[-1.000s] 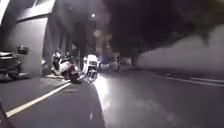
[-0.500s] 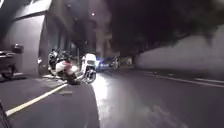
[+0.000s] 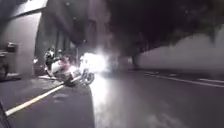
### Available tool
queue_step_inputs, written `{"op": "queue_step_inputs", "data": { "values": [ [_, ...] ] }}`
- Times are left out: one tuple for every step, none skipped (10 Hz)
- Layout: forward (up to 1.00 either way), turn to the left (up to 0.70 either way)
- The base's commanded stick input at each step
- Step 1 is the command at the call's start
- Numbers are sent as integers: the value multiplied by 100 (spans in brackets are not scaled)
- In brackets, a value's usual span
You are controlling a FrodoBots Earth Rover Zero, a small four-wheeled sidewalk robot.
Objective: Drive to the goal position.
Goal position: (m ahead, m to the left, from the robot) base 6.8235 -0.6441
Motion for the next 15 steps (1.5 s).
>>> {"op": "queue_step_inputs", "data": {
  "values": [
    [70,0],
    [70,0],
    [70,0],
    [70,0],
    [70,0],
    [70,0],
    [70,0],
    [70,0],
    [70,0],
    [70,0],
    [70,0],
    [70,0],
    [70,0],
    [70,0],
    [70,0]
  ]
}}
